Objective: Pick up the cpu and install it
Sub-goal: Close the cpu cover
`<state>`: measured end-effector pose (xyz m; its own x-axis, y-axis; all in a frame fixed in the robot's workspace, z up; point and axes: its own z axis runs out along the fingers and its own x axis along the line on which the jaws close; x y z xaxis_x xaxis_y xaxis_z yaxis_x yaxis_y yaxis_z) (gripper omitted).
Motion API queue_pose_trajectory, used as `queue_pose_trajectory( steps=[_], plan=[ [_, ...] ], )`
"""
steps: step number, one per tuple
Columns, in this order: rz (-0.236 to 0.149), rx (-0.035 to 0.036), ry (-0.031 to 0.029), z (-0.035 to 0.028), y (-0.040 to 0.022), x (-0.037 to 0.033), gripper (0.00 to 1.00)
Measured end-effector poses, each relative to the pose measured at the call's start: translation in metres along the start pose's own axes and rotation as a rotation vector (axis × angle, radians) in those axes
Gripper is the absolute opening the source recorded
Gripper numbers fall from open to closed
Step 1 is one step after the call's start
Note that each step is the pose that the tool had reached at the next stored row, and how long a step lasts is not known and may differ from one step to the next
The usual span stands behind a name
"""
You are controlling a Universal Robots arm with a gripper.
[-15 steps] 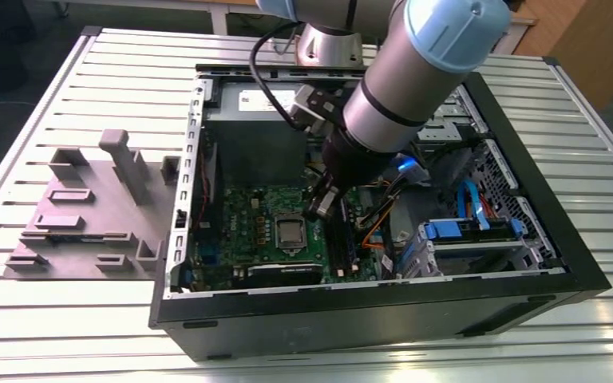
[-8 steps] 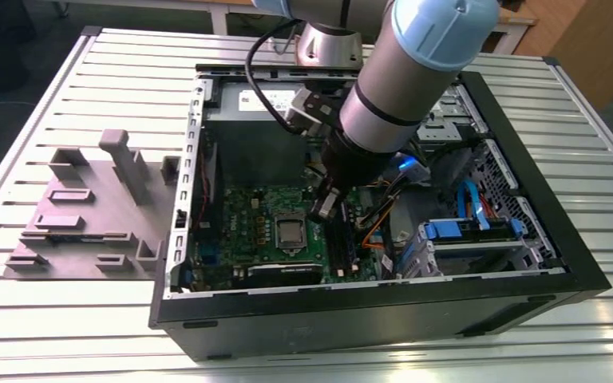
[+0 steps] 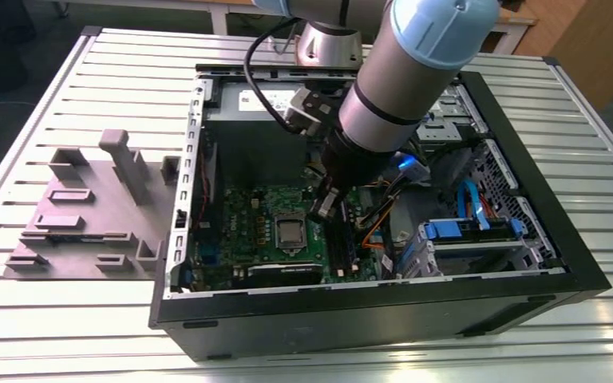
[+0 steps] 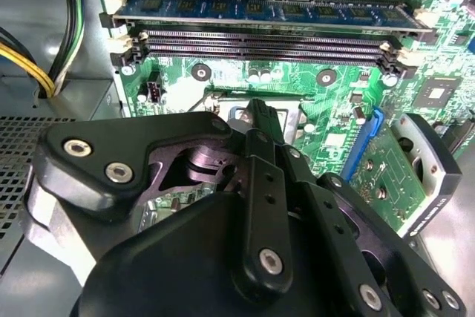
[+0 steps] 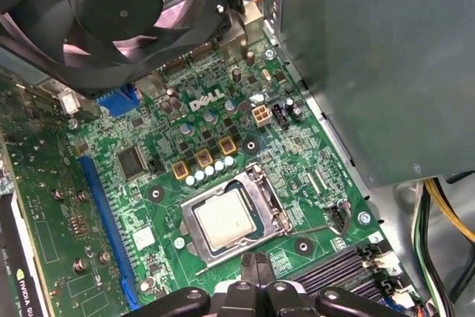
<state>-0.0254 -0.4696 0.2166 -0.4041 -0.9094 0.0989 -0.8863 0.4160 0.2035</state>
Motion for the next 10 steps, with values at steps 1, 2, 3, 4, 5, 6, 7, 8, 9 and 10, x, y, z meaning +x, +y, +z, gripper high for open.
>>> queue_pose_trajectory(
  steps=[1, 2, 3, 4, 5, 6, 7, 8, 9, 10],
  plan=[
    [-0.002, 0.0052, -0.0017, 0.0003, 0.0, 0.0, 0.1],
    [-0.006, 0.0101, -0.0028, 0.0006, -0.0001, -0.0001, 0.1],
    [-0.01, 0.0136, -0.0035, 0.0011, -0.0001, 0.0, 0.1],
    [-0.012, 0.0159, -0.0039, 0.0015, 0.0005, 0.0003, 0.1],
    [-0.013, 0.0179, -0.0044, 0.0017, 0.0013, 0.0007, 0.1],
    [-0.014, 0.0199, -0.0051, 0.002, 0.0023, 0.0012, 0.1],
    [-0.015, 0.0218, -0.0059, 0.0023, 0.0032, 0.0015, 0.1],
    [-0.017, 0.0235, -0.0064, 0.0026, 0.0039, 0.0019, 0.1],
    [-0.019, 0.0253, -0.0068, 0.0028, 0.0047, 0.0024, 0.1],
    [-0.02, 0.0269, -0.0072, 0.003, 0.0056, 0.003, 0.1]
  ],
)
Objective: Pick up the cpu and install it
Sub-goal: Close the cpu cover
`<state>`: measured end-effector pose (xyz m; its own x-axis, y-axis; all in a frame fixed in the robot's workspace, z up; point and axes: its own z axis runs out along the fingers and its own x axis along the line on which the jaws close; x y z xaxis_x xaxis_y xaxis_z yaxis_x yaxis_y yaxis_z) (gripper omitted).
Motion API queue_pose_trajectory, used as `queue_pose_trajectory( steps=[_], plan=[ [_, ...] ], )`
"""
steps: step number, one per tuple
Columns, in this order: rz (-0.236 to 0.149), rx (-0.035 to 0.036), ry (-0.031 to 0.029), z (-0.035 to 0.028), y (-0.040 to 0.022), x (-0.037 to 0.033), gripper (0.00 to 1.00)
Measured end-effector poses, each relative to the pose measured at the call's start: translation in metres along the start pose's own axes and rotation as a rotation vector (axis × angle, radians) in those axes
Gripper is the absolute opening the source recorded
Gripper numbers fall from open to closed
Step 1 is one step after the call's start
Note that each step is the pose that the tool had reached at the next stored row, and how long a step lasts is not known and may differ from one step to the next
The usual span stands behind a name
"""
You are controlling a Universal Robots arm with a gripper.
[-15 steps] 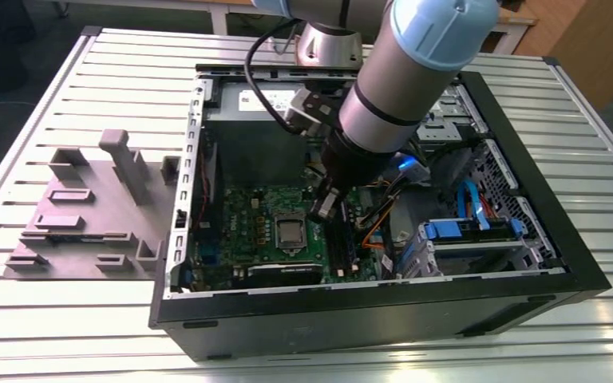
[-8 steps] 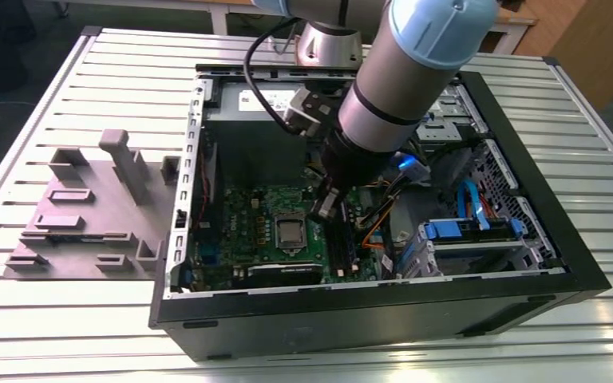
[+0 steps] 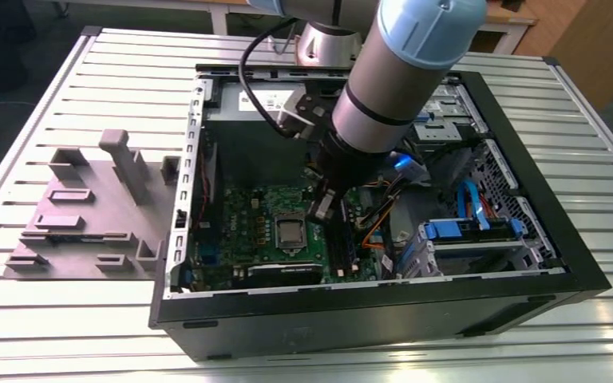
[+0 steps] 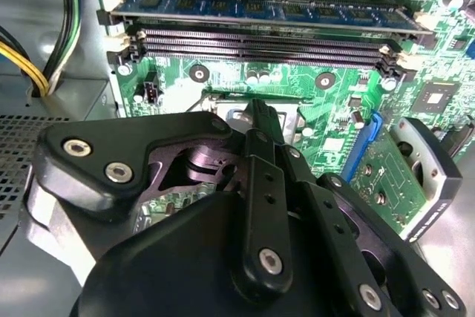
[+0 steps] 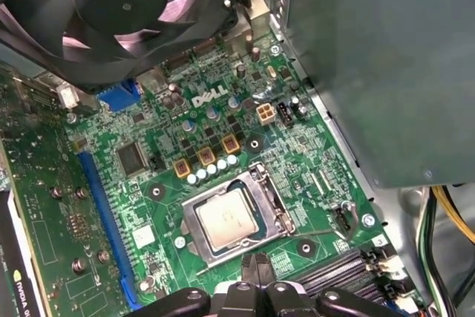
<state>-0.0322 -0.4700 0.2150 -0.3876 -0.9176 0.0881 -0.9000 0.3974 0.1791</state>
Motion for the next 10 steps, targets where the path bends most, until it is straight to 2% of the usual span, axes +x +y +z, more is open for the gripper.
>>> queue_pose_trajectory(
  steps=[4, 10],
  plan=[
    [-0.003, 0.0074, -0.0025, 0.0012, 0.0052, 0.0034, 0.1],
    [-0.003, 0.017, -0.0065, 0.0039, 0.0164, 0.0109, 0.1]
  ],
)
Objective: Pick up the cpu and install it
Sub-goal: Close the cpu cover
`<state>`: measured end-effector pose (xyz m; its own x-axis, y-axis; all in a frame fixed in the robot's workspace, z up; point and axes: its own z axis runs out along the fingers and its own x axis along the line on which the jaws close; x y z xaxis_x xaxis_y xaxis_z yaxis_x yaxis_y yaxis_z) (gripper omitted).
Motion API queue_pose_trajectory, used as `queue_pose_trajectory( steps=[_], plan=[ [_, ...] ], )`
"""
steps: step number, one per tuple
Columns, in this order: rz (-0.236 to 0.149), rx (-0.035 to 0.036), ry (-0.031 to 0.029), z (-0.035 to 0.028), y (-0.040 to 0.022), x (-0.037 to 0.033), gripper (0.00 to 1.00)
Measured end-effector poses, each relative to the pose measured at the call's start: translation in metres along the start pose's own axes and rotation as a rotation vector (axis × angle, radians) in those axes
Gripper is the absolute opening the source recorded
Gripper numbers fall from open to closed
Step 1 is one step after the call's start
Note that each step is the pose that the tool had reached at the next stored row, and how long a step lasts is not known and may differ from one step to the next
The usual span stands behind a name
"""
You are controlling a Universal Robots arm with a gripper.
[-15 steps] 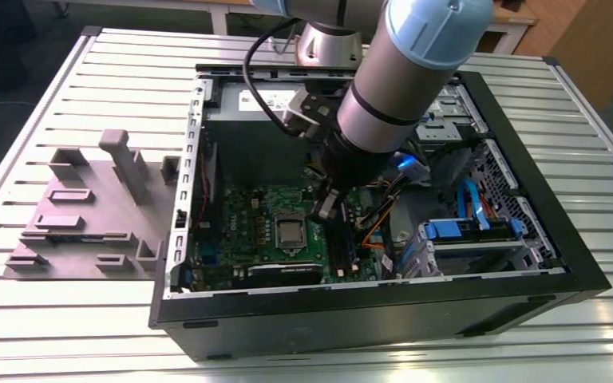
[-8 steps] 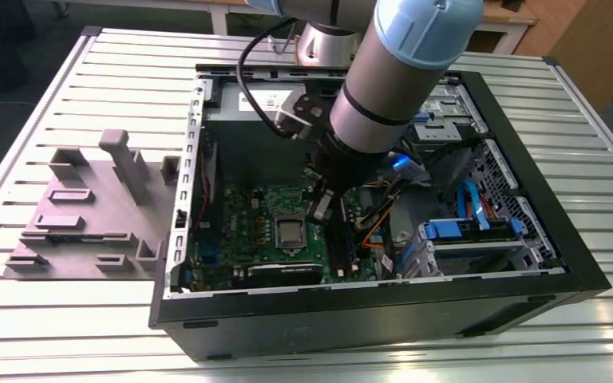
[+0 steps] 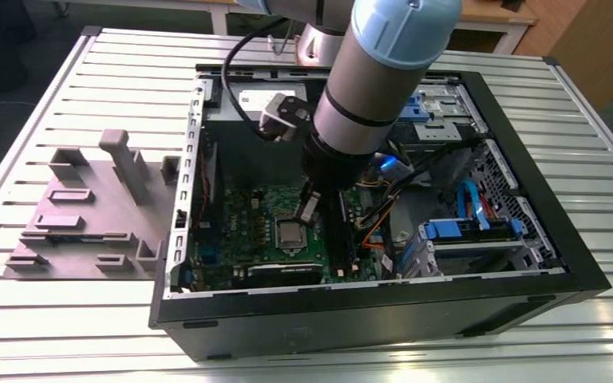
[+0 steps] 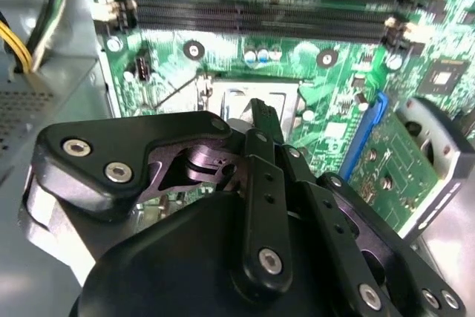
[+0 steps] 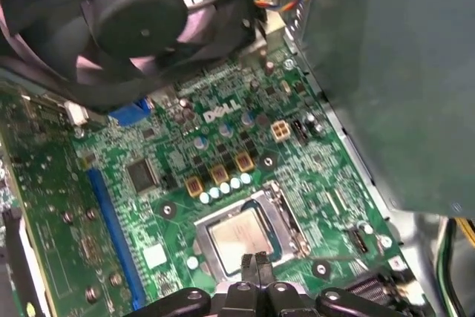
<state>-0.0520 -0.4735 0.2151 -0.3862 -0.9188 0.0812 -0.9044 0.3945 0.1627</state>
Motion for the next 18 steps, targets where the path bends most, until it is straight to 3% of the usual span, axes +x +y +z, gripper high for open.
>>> queue_pose_trajectory(
  steps=[5, 13, 18],
  plan=[
    [0.0, 0.0053, -0.0022, 0.0015, 0.0073, 0.0044, 0.1],
    [0.0, 0.0051, -0.0042, -0.0042, 0.009, 0.0052, 0.1],
    [0.0, 0.0051, -0.0043, -0.0047, 0.0091, 0.0053, 0.1]
  ],
)
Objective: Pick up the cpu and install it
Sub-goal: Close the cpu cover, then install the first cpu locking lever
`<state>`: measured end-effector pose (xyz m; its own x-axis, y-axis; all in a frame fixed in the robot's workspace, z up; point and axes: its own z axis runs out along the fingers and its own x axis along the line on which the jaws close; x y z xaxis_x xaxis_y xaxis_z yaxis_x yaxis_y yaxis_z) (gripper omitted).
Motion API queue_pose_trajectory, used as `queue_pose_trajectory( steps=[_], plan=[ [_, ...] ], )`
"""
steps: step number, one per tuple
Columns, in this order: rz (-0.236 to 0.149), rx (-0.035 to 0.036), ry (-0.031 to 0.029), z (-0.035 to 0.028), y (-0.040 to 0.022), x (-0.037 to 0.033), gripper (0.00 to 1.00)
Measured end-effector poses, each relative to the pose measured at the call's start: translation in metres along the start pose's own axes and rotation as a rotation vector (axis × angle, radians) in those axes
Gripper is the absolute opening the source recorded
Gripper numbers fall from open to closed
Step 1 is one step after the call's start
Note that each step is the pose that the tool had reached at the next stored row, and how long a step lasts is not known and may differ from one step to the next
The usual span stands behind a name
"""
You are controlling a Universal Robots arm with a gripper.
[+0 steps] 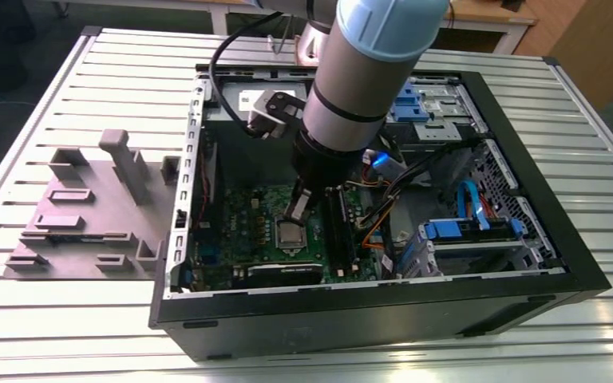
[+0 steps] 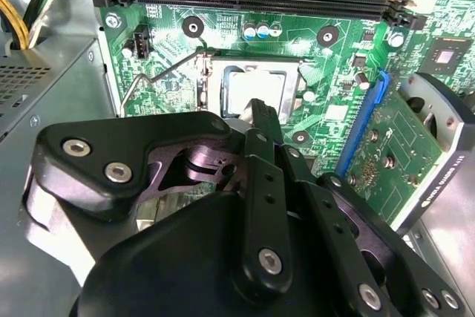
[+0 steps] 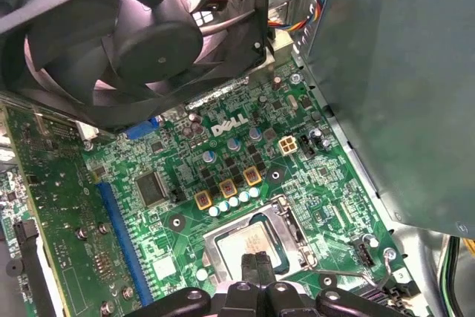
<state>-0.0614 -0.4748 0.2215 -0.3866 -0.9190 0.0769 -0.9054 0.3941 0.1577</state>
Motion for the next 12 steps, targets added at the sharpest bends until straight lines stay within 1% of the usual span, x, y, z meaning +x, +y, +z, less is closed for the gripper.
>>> queue_pose_trajectory(
  steps=[3, 12],
  plan=[
    [0.0, 0.0, 0.0001, -0.0022, 0.0004, 0.0002, 0.1],
    [0.0, 0.0, 0.0, -0.0031, 0.0005, 0.0003, 0.1]
  ],
)
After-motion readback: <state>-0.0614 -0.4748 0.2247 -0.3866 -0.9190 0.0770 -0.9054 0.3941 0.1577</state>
